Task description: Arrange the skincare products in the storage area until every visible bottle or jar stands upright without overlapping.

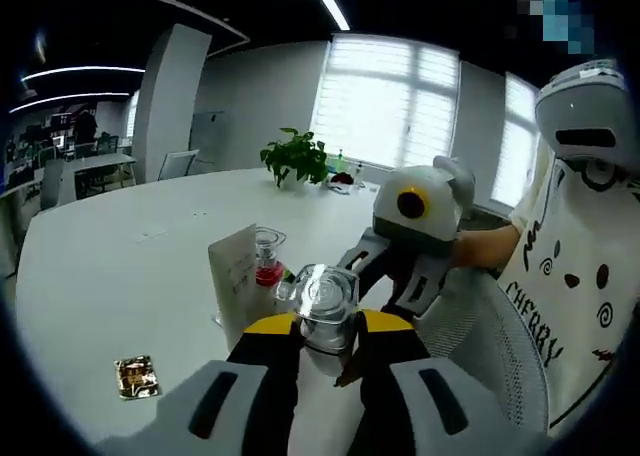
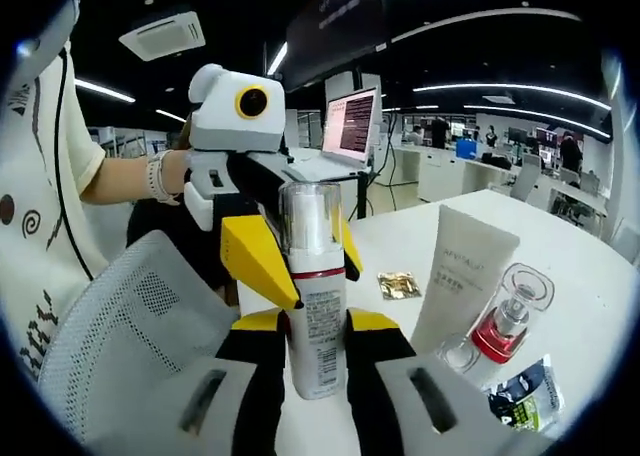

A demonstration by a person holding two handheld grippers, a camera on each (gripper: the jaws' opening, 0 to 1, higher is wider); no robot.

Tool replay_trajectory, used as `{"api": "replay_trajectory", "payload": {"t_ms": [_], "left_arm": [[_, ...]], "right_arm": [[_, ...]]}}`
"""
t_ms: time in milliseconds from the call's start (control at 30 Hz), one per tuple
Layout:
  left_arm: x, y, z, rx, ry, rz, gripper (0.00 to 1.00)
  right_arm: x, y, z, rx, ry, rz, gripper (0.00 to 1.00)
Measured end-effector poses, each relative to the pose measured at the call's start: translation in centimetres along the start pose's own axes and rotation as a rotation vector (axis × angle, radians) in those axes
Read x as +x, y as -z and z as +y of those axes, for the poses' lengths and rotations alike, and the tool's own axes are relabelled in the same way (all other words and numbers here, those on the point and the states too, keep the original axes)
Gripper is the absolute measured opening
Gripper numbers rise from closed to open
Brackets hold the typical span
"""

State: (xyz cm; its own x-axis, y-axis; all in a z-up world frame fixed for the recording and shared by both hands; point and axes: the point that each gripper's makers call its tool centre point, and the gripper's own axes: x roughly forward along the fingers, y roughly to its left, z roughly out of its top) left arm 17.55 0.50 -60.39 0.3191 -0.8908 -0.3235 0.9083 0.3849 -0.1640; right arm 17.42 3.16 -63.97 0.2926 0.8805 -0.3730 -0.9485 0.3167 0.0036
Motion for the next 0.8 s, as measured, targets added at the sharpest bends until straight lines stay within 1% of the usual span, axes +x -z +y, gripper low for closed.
{"api": "replay_trajectory", "payload": {"t_ms": [67,133,167,200,233,267,300,367,433,500,533,600,633,667,700,733,800], "left_arm": [[0.3,0.2,0.1,0.035,-0.016,0.016,0.19],[0.5,0.3,0.3,0.027,-0.025,0.024,0.19],[0.5,0.3,0.4,0.025,-0.029,0.025,0.19],[0.5,0.6,0.9,0.022,-0.046,0.037,0.19],[0.4,1.1,1.4,0.028,-0.069,0.06,0.19],[0.3,1.8,1.9,0.036,-0.095,0.096,0.19],[0.2,2.3,2.1,0.04,-0.103,0.112,0.19],[0.2,2.8,2.3,0.062,-0.114,0.132,0.19],[0.3,3.6,2.7,0.088,-0.142,0.164,0.19],[0.6,4.2,3.1,0.086,-0.16,0.18,0.19],[0.7,4.5,3.2,0.09,-0.167,0.19,0.19],[1.1,4.8,3.3,0.101,-0.181,0.199,0.19],[1.3,5.0,3.3,0.111,-0.181,0.21,0.19],[2.0,4.8,2.8,0.121,-0.188,0.219,0.19],[2.4,4.8,2.5,0.131,-0.193,0.229,0.19],[2.7,5.1,2.5,0.152,-0.192,0.25,0.19],[3.0,5.4,2.8,0.174,-0.212,0.266,0.19]], "right_arm": [[-0.1,0.4,-0.2,-0.006,0.027,0.024,0.23],[-0.3,0.6,-0.3,-0.019,0.049,0.038,0.23],[-0.5,1.0,-0.5,-0.028,0.059,0.054,0.23],[-0.7,1.3,-0.7,-0.031,0.07,0.074,0.24],[-0.9,1.6,-0.9,-0.036,0.082,0.086,0.25],[-1.1,1.7,-0.8,-0.042,0.084,0.092,0.25],[-1.4,1.7,-0.8,-0.043,0.088,0.094,0.25],[-1.9,1.4,-1.0,-0.041,0.098,0.091,0.25],[-2.4,0.9,-1.2,-0.033,0.117,0.078,0.25],[-2.6,0.1,-1.3,-0.021,0.122,0.052,0.25],[-2.5,-0.5,-1.3,-0.01,0.128,0.024,0.25],[-2.1,-1.3,-1.2,0.022,0.124,-0.003,0.26],[-2.0,-1.3,-1.1,0.028,0.123,-0.004,0.27],[-1.6,-1.5,-1.2,0.038,0.129,-0.011,0.28],[-1.4,-1.4,-1.2,0.037,0.131,-0.011,0.29],[-0.7,-1.2,-1.4,0.033,0.14,-0.002,0.29],[-0.2,-1.0,-1.7,0.038,0.155,0.004,0.29]]}}
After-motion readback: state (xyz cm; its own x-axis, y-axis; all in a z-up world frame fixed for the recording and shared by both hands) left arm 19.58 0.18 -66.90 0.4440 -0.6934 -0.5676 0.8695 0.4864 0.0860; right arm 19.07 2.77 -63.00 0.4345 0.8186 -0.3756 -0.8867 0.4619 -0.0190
